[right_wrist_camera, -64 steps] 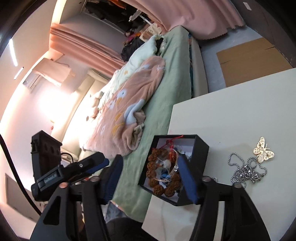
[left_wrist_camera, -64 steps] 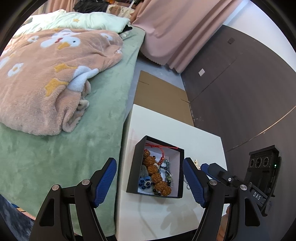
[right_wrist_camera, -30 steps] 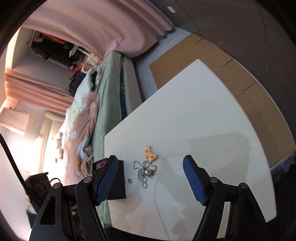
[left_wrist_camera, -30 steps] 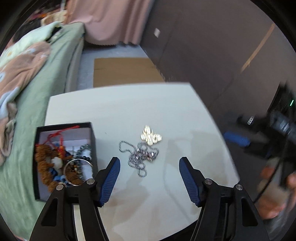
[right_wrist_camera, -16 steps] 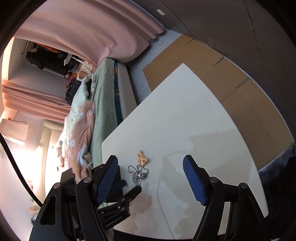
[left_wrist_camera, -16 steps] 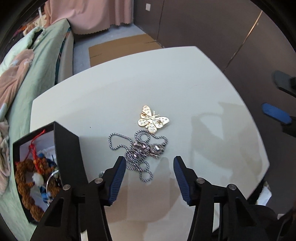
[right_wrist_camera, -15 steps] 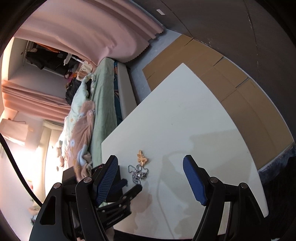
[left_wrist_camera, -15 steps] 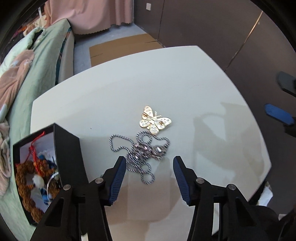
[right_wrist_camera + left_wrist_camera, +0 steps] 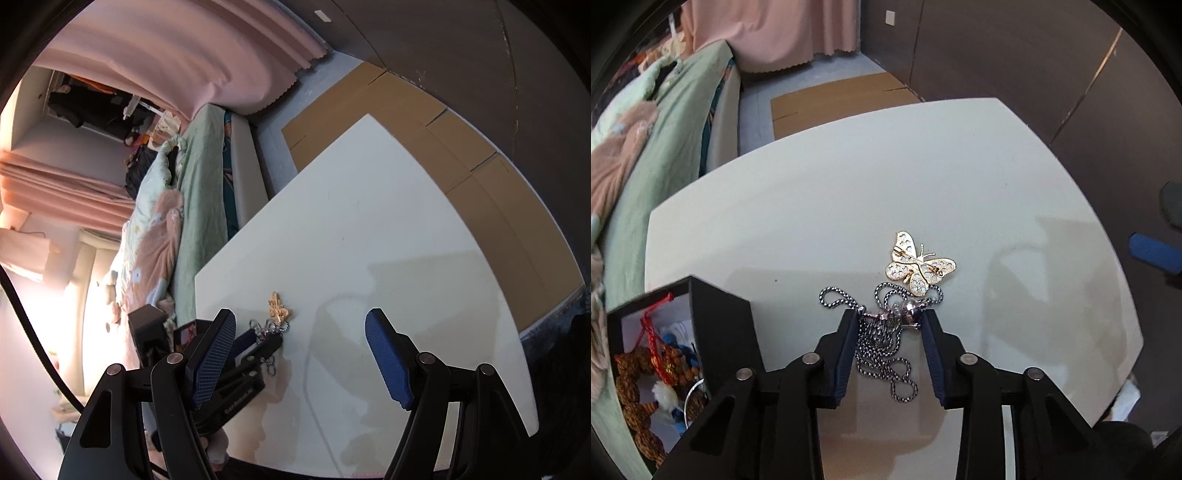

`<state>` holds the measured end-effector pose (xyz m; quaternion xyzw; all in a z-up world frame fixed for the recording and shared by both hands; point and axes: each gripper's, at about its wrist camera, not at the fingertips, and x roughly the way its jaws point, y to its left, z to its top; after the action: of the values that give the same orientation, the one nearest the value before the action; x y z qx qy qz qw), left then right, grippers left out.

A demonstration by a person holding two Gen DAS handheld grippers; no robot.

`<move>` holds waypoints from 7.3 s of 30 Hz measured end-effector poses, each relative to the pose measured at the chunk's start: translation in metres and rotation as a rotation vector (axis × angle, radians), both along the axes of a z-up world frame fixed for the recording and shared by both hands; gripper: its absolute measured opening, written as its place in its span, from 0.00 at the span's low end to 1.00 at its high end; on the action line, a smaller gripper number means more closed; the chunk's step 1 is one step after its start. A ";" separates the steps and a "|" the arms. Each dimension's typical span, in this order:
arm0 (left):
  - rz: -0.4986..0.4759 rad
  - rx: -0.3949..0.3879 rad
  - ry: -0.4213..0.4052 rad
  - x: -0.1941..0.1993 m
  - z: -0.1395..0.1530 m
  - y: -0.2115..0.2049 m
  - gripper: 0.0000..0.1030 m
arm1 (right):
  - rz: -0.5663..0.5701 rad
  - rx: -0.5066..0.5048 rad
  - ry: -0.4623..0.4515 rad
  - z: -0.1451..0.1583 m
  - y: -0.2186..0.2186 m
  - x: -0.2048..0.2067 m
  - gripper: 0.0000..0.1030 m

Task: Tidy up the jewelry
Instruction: 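Grasp the silver bead chain with the left gripper, then lift the silver chain with the left gripper while the right gripper grasps the gold butterfly, then lower the gold butterfly and silver chain into the black box and release, then reach the right gripper to the small silver ring on the table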

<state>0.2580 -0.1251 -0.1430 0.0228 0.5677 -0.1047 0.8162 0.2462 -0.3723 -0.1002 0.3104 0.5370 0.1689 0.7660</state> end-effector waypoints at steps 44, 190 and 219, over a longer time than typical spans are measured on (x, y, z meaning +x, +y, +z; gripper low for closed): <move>0.056 -0.249 -0.699 -0.075 0.327 0.093 0.02 | 0.183 -0.377 0.019 -0.045 0.108 0.028 0.71; 0.348 -0.299 -0.128 -0.081 0.111 0.151 0.83 | 0.269 -0.158 -0.091 0.006 0.119 -0.008 0.64; 0.404 -0.312 -0.200 -0.112 0.117 0.203 0.83 | 0.493 -0.513 -0.097 -0.040 0.222 -0.021 0.41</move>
<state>0.1465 0.0782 -0.0260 -0.2070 0.4544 -0.0232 0.8661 0.2254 -0.1500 -0.1402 -0.0393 0.5837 0.2227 0.7799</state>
